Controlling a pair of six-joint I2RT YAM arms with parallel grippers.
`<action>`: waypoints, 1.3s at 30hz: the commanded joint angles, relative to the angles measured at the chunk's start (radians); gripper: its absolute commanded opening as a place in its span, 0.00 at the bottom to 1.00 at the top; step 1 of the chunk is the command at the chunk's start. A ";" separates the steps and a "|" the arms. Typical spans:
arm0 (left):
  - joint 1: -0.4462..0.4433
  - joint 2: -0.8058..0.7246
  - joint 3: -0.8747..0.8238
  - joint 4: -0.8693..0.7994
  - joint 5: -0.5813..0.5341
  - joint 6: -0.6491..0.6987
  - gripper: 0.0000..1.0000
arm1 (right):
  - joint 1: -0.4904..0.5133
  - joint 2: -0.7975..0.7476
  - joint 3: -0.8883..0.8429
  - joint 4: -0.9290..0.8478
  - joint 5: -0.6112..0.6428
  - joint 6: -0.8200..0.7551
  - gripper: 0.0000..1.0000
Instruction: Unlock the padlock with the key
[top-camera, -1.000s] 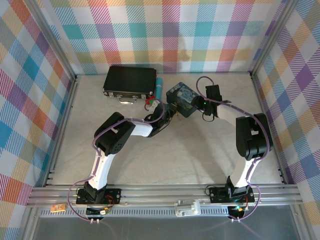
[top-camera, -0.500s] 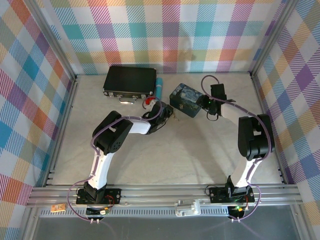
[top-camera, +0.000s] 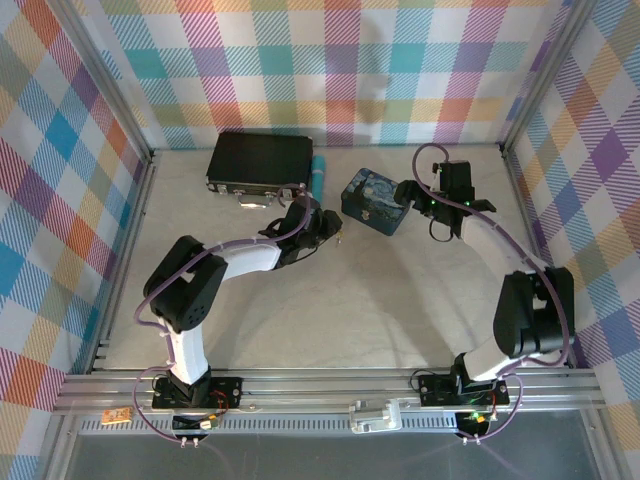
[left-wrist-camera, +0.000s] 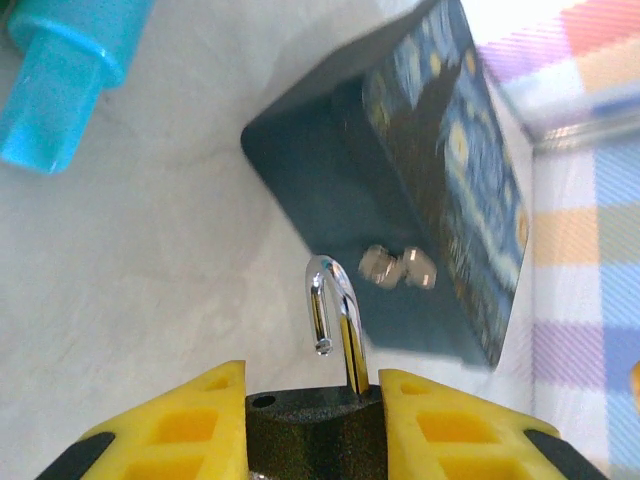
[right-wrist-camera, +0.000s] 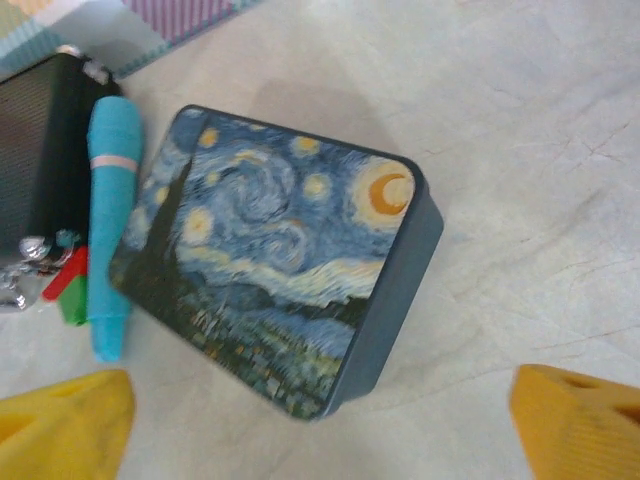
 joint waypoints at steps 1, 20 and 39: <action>-0.010 -0.059 -0.021 -0.218 0.089 0.132 0.14 | 0.000 -0.046 -0.057 -0.064 -0.037 -0.067 0.99; -0.103 0.031 0.089 -0.614 -0.139 0.346 0.22 | -0.001 -0.222 -0.266 -0.034 0.118 -0.190 0.99; -0.062 -0.322 0.005 -0.633 -0.345 0.390 0.79 | -0.077 -0.123 -0.502 0.452 0.282 -0.320 0.99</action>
